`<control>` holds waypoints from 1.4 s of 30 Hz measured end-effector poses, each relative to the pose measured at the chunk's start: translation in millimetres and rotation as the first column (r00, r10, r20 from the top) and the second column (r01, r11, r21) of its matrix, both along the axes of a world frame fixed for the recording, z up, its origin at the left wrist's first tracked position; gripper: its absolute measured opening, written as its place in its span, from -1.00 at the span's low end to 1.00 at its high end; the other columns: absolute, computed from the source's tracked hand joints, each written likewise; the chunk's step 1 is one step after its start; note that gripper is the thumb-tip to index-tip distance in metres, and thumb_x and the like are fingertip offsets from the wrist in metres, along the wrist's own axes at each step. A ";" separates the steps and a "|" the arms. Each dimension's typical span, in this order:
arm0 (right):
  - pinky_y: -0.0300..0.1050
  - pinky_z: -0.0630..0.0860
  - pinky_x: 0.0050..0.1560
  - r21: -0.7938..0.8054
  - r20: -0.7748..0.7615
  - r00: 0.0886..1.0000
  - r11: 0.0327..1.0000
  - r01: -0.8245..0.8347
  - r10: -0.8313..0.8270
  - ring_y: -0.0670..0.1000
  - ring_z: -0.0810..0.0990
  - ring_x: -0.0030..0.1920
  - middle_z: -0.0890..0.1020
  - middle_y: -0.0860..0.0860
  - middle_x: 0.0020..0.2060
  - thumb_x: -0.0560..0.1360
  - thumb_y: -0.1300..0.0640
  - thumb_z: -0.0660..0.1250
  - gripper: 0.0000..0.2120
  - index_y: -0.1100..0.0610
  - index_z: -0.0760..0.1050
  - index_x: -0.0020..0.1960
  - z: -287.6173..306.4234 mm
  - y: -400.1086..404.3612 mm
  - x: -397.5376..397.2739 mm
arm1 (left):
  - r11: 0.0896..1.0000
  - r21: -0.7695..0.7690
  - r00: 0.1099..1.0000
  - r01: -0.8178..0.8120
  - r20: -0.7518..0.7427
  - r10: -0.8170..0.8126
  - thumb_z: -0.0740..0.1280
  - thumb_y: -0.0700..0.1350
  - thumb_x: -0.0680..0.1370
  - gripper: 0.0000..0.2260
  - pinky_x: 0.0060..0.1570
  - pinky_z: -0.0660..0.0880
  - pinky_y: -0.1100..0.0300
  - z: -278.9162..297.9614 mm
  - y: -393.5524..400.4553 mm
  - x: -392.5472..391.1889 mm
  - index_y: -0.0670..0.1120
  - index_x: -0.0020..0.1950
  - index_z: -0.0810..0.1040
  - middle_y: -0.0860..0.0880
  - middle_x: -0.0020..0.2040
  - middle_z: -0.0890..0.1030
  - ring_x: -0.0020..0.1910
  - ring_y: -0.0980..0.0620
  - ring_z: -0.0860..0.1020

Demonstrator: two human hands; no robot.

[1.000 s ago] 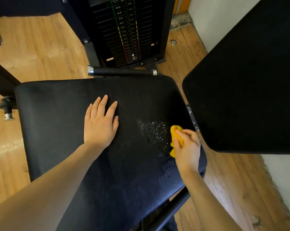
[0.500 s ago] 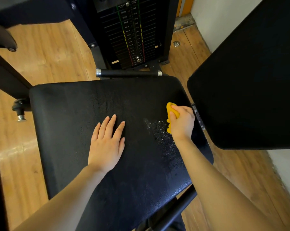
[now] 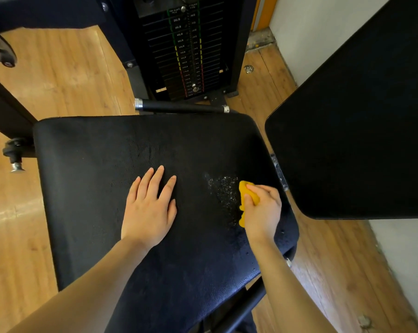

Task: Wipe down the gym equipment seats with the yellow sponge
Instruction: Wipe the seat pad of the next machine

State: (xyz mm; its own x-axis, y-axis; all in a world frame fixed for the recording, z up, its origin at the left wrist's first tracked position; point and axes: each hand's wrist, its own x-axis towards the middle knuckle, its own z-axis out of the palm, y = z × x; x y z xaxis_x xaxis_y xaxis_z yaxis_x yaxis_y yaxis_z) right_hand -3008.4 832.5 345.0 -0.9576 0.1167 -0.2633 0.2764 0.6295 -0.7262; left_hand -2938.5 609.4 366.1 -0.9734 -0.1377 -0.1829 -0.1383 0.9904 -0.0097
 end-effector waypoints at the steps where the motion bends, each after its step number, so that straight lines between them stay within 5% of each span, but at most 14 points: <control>1: -0.57 0.41 -0.27 -0.021 -0.018 1.000 1.000 0.011 -0.012 0.11 0.56 0.05 0.41 -0.08 0.10 0.53 0.28 0.34 -0.74 0.12 0.60 0.19 2.0 -6.2 -8.7 | 1.000 0.006 1.000 -0.003 -0.003 0.003 0.03 0.06 0.59 -0.52 0.47 0.12 -0.12 0.3 0.6 -0.4 -0.07 0.46 0.36 -0.17 0.49 0.29 0.49 -0.19 0.20; 4: -0.66 0.27 -0.14 0.014 -0.071 0.997 0.999 -0.034 0.035 0.04 0.47 0.14 0.46 0.04 0.16 0.53 0.31 0.33 -0.73 0.18 0.58 0.21 5.8 -27.3 -37.2 | 1.000 0.017 1.000 -0.003 -0.011 0.003 0.04 0.05 0.59 -0.53 0.46 0.13 -0.13 0.0 0.4 -0.4 -0.07 0.46 0.36 -0.18 0.49 0.29 0.49 -0.19 0.20; 10: -0.13 0.44 0.20 0.105 -0.027 0.987 0.983 -0.152 0.155 0.07 0.41 0.22 0.44 0.03 0.21 0.55 0.22 0.31 -0.70 0.10 0.54 0.27 -1.4 -38.0 -48.0 | 1.000 0.007 1.000 0.002 0.002 -0.002 0.06 0.06 0.60 -0.54 0.47 0.13 -0.12 -1.0 -0.7 1.2 -0.06 0.47 0.36 -0.16 0.50 0.28 0.50 -0.17 0.20; 14: -0.34 0.50 -0.06 0.091 -0.022 0.972 0.968 -0.233 0.235 0.08 0.46 0.15 0.39 -0.05 0.18 0.54 0.25 0.31 -0.71 0.08 0.55 0.25 -3.0 -12.0 -9.6 | 1.000 0.006 1.000 0.003 0.007 -0.003 0.04 0.07 0.60 -0.53 0.48 0.12 -0.12 -1.5 -1.5 2.1 -0.05 0.47 0.35 -0.16 0.51 0.27 0.50 -0.17 0.18; 20: -0.23 0.60 -0.16 0.075 0.051 0.976 0.973 -0.217 0.214 0.12 0.61 -0.04 0.36 -0.13 0.06 0.53 0.18 0.36 -0.75 0.03 0.59 0.19 -1.8 17.4 44.8 | 1.000 0.022 1.000 -0.006 0.004 0.006 0.11 0.04 0.62 -0.58 0.47 0.12 -0.12 -0.2 -0.8 0.3 -0.05 0.46 0.37 -0.16 0.50 0.29 0.50 -0.17 0.19; 24: -0.56 0.42 -0.25 0.020 0.055 0.989 0.990 -0.139 0.138 -0.01 0.54 -0.01 0.38 -0.06 0.07 0.54 0.25 0.34 -0.76 0.14 0.59 0.19 10.9 4.3 27.3 | 1.000 0.030 1.000 -0.004 -0.011 0.004 0.06 0.05 0.61 -0.55 0.47 0.12 -0.12 0.5 -0.5 1.1 -0.06 0.46 0.37 -0.17 0.49 0.29 0.49 -0.19 0.20; 28: -0.63 0.31 -0.14 -0.017 -0.023 0.994 0.994 -0.112 0.111 -0.08 0.48 0.01 0.41 0.02 0.16 0.55 0.26 0.31 -0.74 0.18 0.55 0.24 13.4 -25.2 -6.4 | 1.000 0.025 1.000 -0.001 -0.013 0.001 0.04 0.06 0.60 -0.53 0.47 0.12 -0.12 0.3 0.0 1.0 -0.07 0.46 0.36 -0.17 0.49 0.29 0.49 -0.19 0.20; 35: -0.06 0.53 0.15 0.047 -0.052 0.981 0.982 -0.183 0.186 0.03 0.39 0.20 0.40 0.01 0.20 0.56 0.20 0.30 -0.70 0.10 0.52 0.29 -8.6 -38.5 -20.0 | 1.000 0.012 1.000 0.002 -0.031 -0.002 0.07 0.04 0.60 -0.54 0.47 0.13 -0.12 -1.3 0.0 1.6 -0.07 0.46 0.36 -0.17 0.49 0.29 0.50 -0.18 0.20; 40: -0.36 0.52 -0.11 0.040 -0.055 0.968 0.970 -0.242 0.244 0.05 0.45 0.15 0.39 0.00 0.19 0.55 0.21 0.32 -0.69 0.11 0.53 0.29 -3.7 -10.8 24.3 | 1.000 0.009 1.000 0.004 -0.015 -0.004 0.05 0.05 0.60 -0.54 0.48 0.11 -0.11 -0.7 -0.7 1.6 -0.06 0.47 0.35 -0.17 0.50 0.28 0.50 -0.18 0.19; 42: -0.26 0.58 -0.10 0.086 -0.074 0.965 0.965 -0.246 0.252 0.06 0.46 0.13 0.41 0.01 0.17 0.54 0.21 0.33 -0.70 0.11 0.55 0.26 -1.8 -4.8 37.2 | 1.000 0.006 1.000 0.000 -0.014 0.000 0.07 0.05 0.61 -0.55 0.48 0.10 -0.10 0.2 -0.4 1.4 -0.05 0.47 0.35 -0.16 0.50 0.28 0.50 -0.17 0.19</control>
State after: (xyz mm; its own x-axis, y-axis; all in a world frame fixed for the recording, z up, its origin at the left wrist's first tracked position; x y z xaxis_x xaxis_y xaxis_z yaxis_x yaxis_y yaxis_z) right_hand -2971.1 827.7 343.1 -0.9771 -0.1119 -0.1809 0.0443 0.7245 -0.6878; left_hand -2937.1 609.0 366.3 -0.9758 -0.1366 -0.1705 -0.1383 0.9904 -0.0016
